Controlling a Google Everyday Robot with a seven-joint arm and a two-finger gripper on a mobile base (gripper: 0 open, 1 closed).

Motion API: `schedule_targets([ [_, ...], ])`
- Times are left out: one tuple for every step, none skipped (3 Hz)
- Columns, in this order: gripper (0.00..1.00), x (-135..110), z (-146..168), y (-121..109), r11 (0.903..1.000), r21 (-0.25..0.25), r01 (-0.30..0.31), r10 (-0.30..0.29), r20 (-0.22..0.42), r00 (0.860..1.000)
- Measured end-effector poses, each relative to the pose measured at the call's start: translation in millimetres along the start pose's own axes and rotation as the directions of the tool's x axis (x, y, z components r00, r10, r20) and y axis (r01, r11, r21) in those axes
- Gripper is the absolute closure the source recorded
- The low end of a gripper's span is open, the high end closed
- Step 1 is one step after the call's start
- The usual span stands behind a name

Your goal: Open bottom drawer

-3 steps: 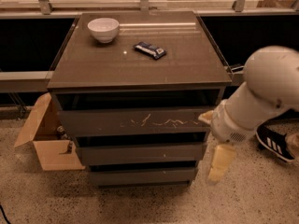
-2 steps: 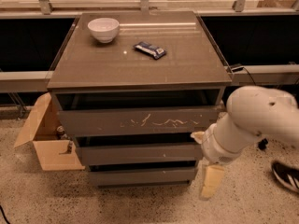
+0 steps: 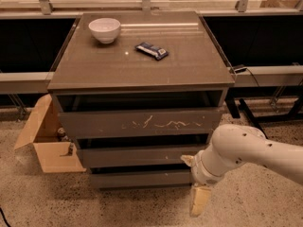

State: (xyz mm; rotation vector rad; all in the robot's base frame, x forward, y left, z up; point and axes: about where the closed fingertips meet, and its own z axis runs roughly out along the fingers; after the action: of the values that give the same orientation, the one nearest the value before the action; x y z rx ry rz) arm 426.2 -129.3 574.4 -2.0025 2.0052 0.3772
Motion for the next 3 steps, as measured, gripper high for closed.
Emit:
schedule_targets([
  [0.0, 0.1, 0.5, 0.1, 1.0, -0.001, 0.0, 0.0, -0.001, 1.0],
  [0.0, 18.3, 31.4, -1.4, 1.0, -0.004, -0.007, 0.007, -0.017, 1.0],
  [0.0, 46.5, 83.1, -5.6, 0.9998, -0.015, 0.012, -0.013, -0.016, 1.0],
])
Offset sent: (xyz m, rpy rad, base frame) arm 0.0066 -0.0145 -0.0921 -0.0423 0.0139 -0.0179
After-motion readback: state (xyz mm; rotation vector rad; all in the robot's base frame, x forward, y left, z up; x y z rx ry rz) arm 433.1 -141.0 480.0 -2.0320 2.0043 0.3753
